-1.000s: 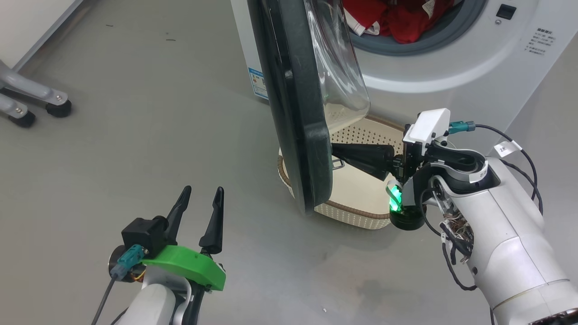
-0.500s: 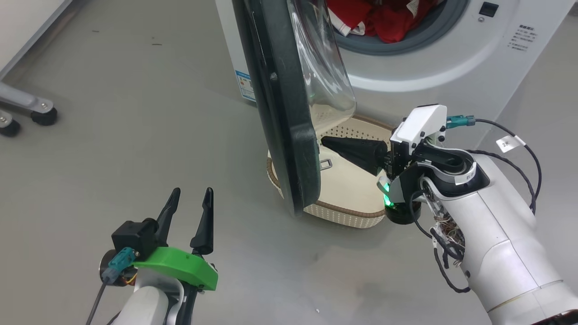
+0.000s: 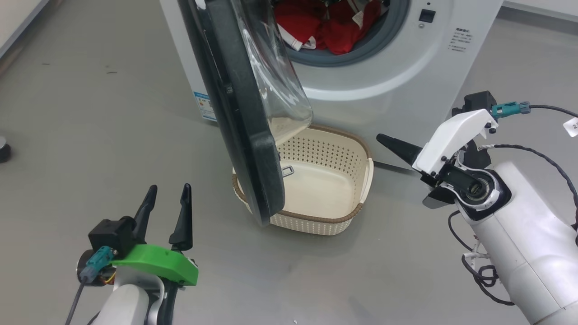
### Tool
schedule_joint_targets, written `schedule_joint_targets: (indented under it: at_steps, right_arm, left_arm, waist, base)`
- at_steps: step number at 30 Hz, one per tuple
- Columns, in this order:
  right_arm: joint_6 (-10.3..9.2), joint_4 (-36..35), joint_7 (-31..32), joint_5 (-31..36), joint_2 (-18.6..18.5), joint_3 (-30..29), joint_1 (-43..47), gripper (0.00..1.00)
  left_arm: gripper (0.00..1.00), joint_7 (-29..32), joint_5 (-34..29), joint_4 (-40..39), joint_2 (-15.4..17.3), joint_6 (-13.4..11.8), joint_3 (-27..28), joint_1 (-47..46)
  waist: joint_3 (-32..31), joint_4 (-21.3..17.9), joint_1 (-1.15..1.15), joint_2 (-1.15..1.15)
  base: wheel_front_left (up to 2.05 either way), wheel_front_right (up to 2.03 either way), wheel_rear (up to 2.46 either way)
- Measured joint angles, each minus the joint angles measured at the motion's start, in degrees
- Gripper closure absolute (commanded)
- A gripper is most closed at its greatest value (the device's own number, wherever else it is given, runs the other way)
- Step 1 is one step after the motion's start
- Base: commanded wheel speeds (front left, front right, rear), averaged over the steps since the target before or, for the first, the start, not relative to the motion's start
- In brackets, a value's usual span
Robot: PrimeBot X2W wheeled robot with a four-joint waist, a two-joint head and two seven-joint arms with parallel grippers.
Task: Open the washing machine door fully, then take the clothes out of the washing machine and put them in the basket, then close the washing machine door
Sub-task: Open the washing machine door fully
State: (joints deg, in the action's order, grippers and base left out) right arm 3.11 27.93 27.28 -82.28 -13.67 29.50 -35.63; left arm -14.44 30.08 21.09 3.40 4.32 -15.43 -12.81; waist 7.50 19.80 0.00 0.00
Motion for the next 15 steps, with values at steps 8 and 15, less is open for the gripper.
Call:
schedule_joint_targets:
  at_steps: [8, 15]
  right_arm:
    - [2.37, -3.79, -11.15, 14.90, -5.45, 4.68, 3.57, 1.00]
    - [2.37, -7.01, -21.70, 24.50, -7.64, 5.80, 5.65, 1.00]
  left_arm:
    - [0.00, 0.00, 0.01, -0.04, 1.38, -0.01, 1.93, 0.02]
    - [0.00, 0.00, 0.09, -0.30, 1.87, -0.07, 3.24, 0.86]
  waist:
    - [-1.76, -4.34, 0.00, 0.00]
    - [-3.04, -7.37, 0.00, 0.00]
  base:
    - [0.00, 0.00, 0.00]
    - [0.00, 0.00, 0.00]
